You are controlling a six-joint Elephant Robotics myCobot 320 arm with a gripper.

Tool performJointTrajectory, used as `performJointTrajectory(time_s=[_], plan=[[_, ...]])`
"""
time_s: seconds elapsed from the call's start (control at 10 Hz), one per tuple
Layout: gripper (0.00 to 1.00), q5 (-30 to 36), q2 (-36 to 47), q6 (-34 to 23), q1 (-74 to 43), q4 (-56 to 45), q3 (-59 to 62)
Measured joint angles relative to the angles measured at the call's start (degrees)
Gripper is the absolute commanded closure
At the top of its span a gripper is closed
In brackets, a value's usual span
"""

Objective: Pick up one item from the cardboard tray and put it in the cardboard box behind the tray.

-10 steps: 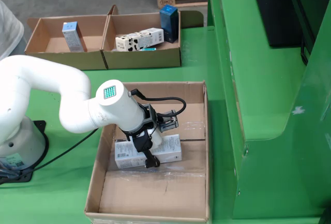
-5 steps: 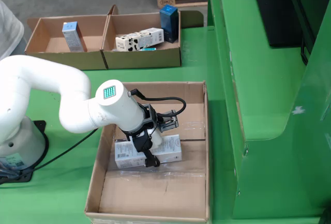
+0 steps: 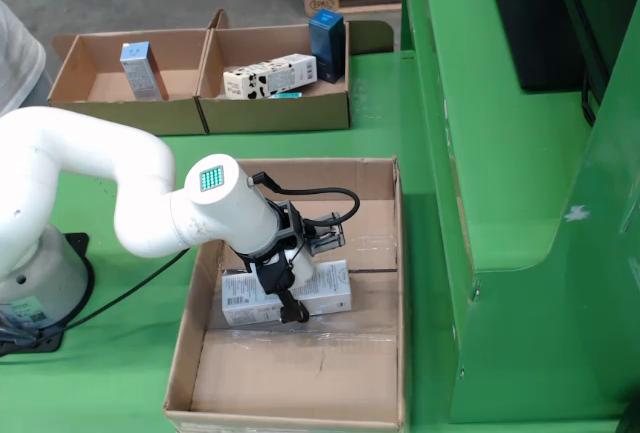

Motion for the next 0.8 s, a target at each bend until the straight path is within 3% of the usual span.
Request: performJointTrajectory(time_s=[0.8], plan=[[1.00,0.00,0.70,0.00,0.00,1.94,-2.20]])
